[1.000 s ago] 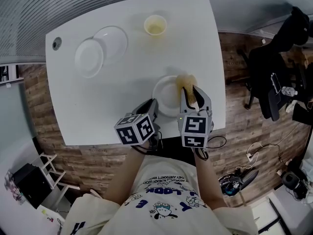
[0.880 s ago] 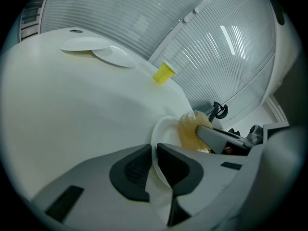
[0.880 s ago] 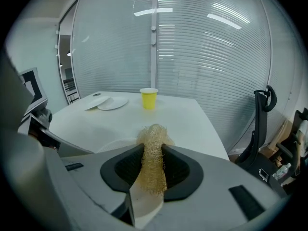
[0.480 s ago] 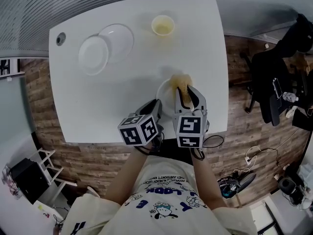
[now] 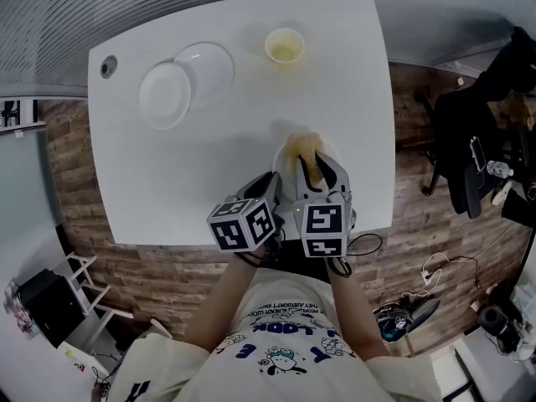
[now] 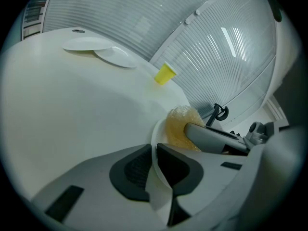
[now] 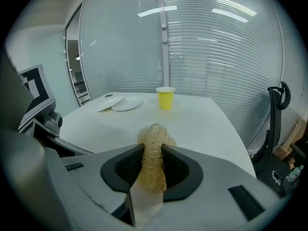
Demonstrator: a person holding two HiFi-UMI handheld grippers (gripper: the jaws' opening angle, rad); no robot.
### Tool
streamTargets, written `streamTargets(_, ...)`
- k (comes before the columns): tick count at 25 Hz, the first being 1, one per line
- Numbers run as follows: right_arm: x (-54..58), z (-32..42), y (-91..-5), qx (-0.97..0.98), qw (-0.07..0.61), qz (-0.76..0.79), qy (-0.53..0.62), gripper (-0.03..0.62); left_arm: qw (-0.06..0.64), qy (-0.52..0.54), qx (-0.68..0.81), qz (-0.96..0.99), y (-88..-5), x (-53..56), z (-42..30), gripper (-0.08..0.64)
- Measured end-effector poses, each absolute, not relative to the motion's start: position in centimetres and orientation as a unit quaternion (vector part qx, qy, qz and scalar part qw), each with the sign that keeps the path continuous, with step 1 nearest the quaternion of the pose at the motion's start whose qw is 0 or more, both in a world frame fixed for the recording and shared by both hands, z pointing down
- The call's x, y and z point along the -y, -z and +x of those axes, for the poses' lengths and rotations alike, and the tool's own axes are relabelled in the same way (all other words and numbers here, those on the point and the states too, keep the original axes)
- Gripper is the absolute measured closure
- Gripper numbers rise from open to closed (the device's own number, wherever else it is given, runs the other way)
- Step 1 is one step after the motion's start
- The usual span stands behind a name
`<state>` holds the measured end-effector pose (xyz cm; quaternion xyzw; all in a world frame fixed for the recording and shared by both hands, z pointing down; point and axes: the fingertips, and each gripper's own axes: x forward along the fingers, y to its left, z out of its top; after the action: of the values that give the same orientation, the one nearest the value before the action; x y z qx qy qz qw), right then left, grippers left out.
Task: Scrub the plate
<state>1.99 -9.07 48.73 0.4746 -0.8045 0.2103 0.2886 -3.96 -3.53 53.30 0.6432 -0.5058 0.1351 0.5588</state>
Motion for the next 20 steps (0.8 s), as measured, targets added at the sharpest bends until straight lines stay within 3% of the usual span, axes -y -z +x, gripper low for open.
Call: streamTargets(20,6.8,0.1,-48.8,0.821,0.287,0.438,-0.230,0.488,0.556,-0.130,0.514,0.640,-53.4,3.7,-4.0,0.500)
